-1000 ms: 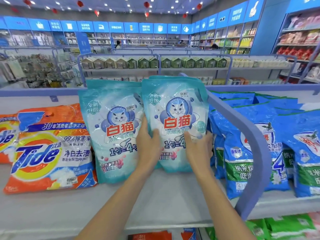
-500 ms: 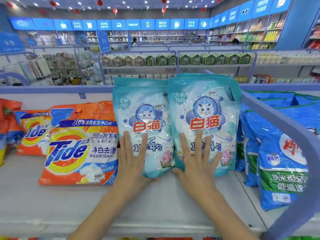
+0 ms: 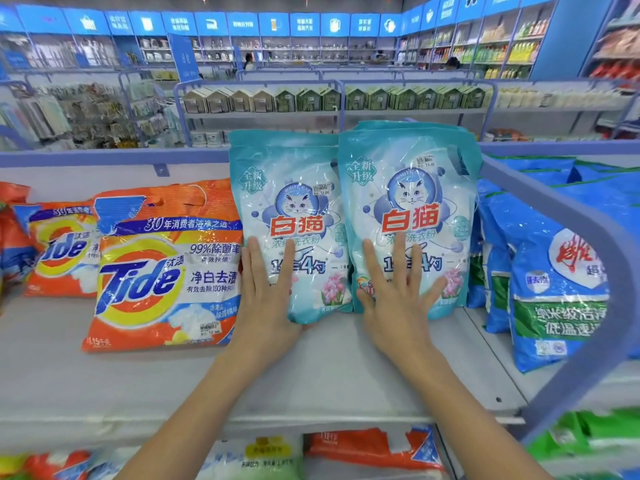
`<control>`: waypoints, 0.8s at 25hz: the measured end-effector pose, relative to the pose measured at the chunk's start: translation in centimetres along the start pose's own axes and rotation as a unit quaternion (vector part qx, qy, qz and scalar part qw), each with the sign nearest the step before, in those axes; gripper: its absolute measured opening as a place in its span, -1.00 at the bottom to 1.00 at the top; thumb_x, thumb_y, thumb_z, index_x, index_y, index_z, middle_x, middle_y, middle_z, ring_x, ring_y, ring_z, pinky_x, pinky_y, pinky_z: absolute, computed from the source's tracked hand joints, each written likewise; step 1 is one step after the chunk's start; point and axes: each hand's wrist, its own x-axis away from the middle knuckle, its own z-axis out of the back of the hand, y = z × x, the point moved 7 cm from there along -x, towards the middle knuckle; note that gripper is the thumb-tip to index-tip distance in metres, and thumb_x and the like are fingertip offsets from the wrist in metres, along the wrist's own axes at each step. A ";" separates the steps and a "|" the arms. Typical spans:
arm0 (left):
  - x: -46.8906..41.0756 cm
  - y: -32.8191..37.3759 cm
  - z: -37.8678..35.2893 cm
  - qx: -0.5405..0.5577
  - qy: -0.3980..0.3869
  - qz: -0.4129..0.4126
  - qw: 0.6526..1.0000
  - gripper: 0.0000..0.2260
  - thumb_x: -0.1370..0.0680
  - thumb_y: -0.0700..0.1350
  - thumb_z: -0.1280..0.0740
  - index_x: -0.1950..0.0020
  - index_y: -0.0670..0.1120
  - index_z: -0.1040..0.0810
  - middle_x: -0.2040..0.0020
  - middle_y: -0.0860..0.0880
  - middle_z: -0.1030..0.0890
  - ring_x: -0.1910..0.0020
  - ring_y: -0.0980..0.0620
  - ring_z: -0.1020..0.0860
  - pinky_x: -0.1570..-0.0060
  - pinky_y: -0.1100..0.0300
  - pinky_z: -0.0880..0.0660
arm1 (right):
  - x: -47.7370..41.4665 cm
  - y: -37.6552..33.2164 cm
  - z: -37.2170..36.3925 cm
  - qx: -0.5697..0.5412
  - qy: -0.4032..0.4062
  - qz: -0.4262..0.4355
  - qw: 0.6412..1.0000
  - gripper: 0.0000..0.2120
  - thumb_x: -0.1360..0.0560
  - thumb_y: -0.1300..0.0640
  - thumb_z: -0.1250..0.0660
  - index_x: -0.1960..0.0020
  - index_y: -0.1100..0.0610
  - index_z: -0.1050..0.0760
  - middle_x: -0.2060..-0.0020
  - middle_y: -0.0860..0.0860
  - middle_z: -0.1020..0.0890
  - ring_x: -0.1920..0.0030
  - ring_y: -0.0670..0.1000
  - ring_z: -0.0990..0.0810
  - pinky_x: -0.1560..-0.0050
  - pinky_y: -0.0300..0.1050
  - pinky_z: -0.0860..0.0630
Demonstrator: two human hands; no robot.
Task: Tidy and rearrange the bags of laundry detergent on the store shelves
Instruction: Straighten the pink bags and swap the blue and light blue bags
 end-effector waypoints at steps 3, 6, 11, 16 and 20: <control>1.3 0.7 0.4 0.040 -0.005 -0.004 0.999 0.05 -0.39 -0.01 -0.52 -0.67 0.08 0.13 -0.62 -0.19 0.37 -0.59 -0.18 0.40 -0.56 -0.10 0.24 | 1.1 -0.4 0.7 -0.015 0.010 -0.005 1.000 -0.27 -0.61 0.08 -0.26 -0.64 -0.17 0.05 -0.65 0.01 0.21 -0.63 0.17 0.20 -0.46 0.51 0.08; 3.3 1.1 0.9 0.055 -0.055 -0.002 0.997 -0.06 -0.46 -0.12 -0.45 -0.67 0.08 0.08 -0.63 -0.15 0.34 -0.61 -0.18 0.32 -0.55 -0.02 0.20 | 3.0 -0.4 1.5 -0.034 -0.008 0.000 0.999 -0.30 -0.56 0.15 -0.31 -0.63 -0.04 -0.13 -0.65 0.07 0.00 -0.63 0.20 0.05 -0.53 0.34 -0.03; 7.3 1.1 3.1 0.054 -0.106 0.034 0.992 -0.32 -0.58 -0.07 -0.36 -0.64 -0.04 -0.15 -0.65 -0.21 0.00 -0.63 -0.21 0.08 -0.58 -0.03 0.06 | 8.3 -1.2 3.6 -0.115 -0.045 0.023 0.992 -0.45 -0.63 0.16 -0.27 -0.59 0.08 -0.26 -0.59 0.08 -0.27 -0.57 0.15 -0.22 -0.52 0.05 -0.20; 13.4 1.6 6.3 0.077 -0.062 0.047 0.994 -0.49 -0.59 -0.07 -0.37 -0.52 -0.17 -0.39 -0.49 -0.24 -0.39 -0.53 -0.23 -0.28 -0.54 -0.01 -0.15 | 15.4 -2.3 5.4 -0.119 -0.092 0.060 0.987 -0.54 -0.68 0.04 -0.19 -0.56 0.10 -0.31 -0.54 0.03 -0.36 -0.53 0.05 -0.27 -0.50 -0.06 -0.19; 20.9 1.9 8.0 0.069 -0.028 0.073 0.995 -0.49 -0.66 0.00 -0.28 -0.59 -0.08 -0.31 -0.56 -0.14 -0.34 -0.57 -0.15 -0.23 -0.56 -0.03 -0.17 | 21.7 -2.4 5.9 -0.104 -0.091 0.079 0.987 -0.52 -0.67 -0.04 -0.22 -0.54 0.11 -0.36 -0.54 0.03 -0.36 -0.56 0.06 -0.24 -0.55 -0.08 -0.08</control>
